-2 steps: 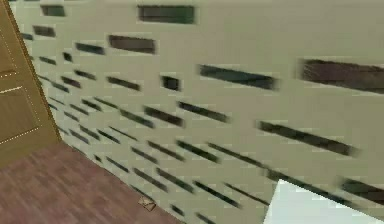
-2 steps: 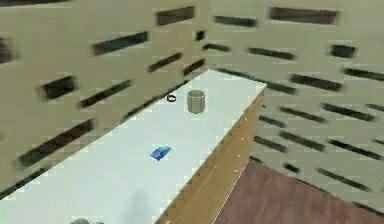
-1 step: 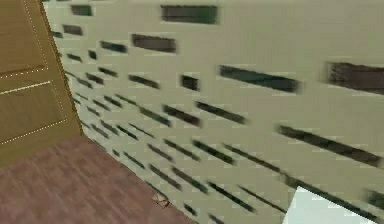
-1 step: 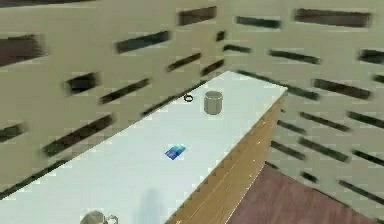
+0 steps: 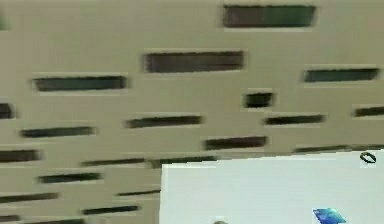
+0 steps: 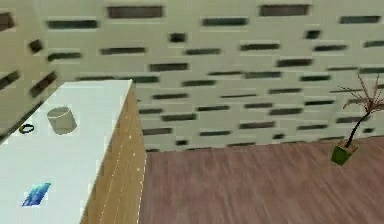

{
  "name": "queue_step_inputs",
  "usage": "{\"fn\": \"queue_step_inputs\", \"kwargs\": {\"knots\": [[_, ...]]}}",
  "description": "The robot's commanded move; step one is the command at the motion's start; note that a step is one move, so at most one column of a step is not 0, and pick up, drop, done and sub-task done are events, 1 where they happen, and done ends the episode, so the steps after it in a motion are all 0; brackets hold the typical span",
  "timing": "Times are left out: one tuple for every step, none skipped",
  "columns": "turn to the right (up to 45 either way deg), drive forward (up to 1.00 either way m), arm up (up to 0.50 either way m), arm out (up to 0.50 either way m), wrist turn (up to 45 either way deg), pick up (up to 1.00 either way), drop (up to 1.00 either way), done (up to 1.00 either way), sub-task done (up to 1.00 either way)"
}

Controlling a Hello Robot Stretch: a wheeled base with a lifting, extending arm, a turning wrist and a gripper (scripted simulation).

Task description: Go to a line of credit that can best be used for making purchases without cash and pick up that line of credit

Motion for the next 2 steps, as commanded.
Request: {"fn": "queue_step_inputs", "kwargs": {"knots": [[45.0,0.0,0.0,0.0,0.0,0.0,0.0,0.0,0.0],[36.0,0.0,0.0,0.0,0.0,0.0,0.0,0.0,0.0]]}}
